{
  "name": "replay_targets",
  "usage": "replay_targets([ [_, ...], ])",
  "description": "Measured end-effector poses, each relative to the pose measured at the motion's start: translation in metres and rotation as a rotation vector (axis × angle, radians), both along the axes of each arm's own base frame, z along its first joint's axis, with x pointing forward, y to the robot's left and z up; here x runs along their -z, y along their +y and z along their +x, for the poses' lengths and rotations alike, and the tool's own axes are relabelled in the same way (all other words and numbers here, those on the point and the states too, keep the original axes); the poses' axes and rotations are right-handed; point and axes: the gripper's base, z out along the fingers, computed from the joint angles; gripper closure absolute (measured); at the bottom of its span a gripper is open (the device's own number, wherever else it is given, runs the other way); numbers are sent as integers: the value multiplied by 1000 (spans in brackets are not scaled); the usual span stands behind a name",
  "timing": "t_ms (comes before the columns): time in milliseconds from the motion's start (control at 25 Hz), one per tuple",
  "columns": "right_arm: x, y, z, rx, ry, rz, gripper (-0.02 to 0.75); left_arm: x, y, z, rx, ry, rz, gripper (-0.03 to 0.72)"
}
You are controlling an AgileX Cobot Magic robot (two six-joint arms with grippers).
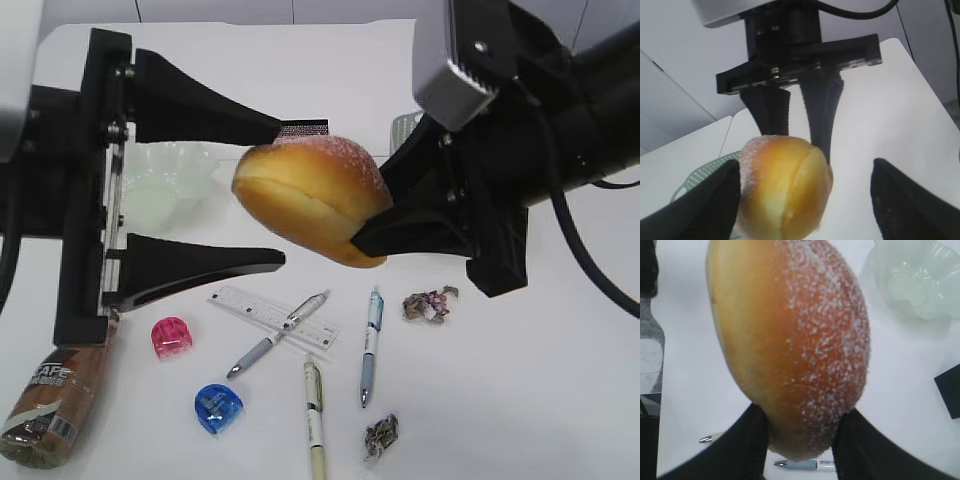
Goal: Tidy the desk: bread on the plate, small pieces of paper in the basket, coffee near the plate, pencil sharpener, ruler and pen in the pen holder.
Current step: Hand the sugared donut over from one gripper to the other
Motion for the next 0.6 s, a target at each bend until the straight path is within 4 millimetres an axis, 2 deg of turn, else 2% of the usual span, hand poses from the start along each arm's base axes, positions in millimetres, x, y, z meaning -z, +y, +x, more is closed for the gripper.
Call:
replay_targets([
  [600, 2, 3, -2, -53, 22, -27, 456, 7, -4, 8, -60, 28, 8, 103],
])
